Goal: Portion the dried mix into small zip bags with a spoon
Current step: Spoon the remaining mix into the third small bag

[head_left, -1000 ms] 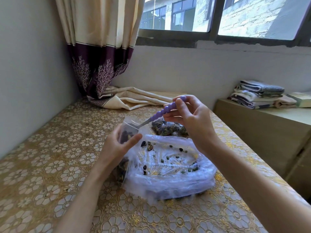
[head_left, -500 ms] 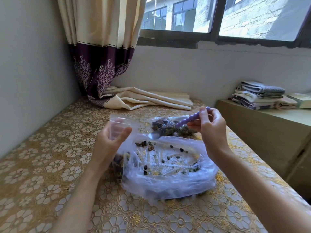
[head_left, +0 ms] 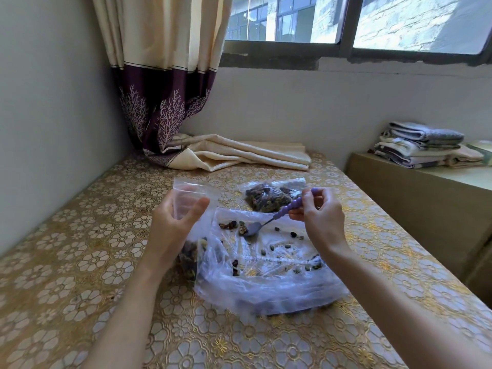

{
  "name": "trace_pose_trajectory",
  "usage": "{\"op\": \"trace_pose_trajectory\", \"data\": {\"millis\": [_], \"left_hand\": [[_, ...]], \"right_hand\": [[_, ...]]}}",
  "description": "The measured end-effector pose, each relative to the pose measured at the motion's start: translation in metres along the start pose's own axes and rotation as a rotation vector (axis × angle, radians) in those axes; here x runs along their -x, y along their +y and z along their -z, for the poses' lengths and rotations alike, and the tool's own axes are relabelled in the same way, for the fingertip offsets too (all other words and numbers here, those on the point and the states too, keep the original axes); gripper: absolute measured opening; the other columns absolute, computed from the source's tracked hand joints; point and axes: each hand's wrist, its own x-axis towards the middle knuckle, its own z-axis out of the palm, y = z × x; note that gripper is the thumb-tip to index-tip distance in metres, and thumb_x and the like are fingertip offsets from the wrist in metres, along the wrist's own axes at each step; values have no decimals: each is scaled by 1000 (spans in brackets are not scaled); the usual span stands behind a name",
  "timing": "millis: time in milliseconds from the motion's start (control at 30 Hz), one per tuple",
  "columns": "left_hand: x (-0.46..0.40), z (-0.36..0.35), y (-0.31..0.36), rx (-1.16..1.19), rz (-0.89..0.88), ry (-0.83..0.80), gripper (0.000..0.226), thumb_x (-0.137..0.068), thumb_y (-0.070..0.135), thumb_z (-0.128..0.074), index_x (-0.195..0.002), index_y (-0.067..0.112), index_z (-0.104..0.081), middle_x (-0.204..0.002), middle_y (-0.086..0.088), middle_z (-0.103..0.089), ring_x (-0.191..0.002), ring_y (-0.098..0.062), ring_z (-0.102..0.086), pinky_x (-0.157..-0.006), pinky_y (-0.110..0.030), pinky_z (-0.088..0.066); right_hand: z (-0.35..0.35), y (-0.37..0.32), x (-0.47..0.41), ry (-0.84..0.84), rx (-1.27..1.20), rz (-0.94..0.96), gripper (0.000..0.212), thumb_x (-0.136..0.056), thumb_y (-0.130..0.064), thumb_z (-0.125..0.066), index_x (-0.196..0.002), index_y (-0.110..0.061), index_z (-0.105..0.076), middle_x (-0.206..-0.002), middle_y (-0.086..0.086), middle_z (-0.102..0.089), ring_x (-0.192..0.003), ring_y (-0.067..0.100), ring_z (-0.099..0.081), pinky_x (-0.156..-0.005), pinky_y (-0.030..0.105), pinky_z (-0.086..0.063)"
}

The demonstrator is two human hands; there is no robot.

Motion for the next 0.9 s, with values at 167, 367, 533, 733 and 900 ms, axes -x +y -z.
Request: {"op": "trace_pose_trajectory", "data": {"millis": [167, 367, 533, 733, 900], "left_hand": [[0, 1, 0, 5, -3, -4, 59, -56, 76, -61, -96, 34, -57, -87, 14, -69, -73, 2, -63, -68, -19, -45], [-1, 1, -1, -2, -11, -18, 58, -57, 75, -61, -98, 33, -57, -85, 14, -69, -74, 1, -63, -69, -18, -46], [-1, 1, -2, 3, -17, -23, 49, -64, 65, -64, -98, 31, -57, -83, 13, -69, -74, 1, -63, -65, -13, -47], [0, 0, -2, -21, -21, -24, 31, -75, 47, -64, -100, 32, -56, -90, 6, -68, -77, 0, -64, -69, -17, -47], [0, 0, -1, -21, -12, -36, 52, -63, 64, -60, -102, 30, -56, -92, 6, -67, -75, 2, -62, -69, -16, -46]], "right_hand": [[-14, 2, -1, 5, -45, -29, 13, -98, -16, -45, -87, -15, -49, -76, 10, -64, -60, 11, -65, -58, 20, -55], [-17, 2, -5, 7, -55, -36, 14, -98, -16, -44, -86, -19, -49, -73, 6, -63, -54, 6, -65, -55, 18, -54], [-18, 5, -6, 29, -59, -85, 12, -99, -16, -44, -88, -14, -48, -73, 7, -62, -52, 7, -64, -54, 18, -53], [-27, 5, -5, -27, -62, -129, 14, -99, -14, -44, -86, -13, -50, -74, 8, -63, -61, 15, -65, -59, 22, -55], [-42, 7, 4, -52, -54, -151, 12, -98, -16, -46, -90, -8, -52, -79, 10, -65, -69, 22, -67, -66, 29, -57]]}}
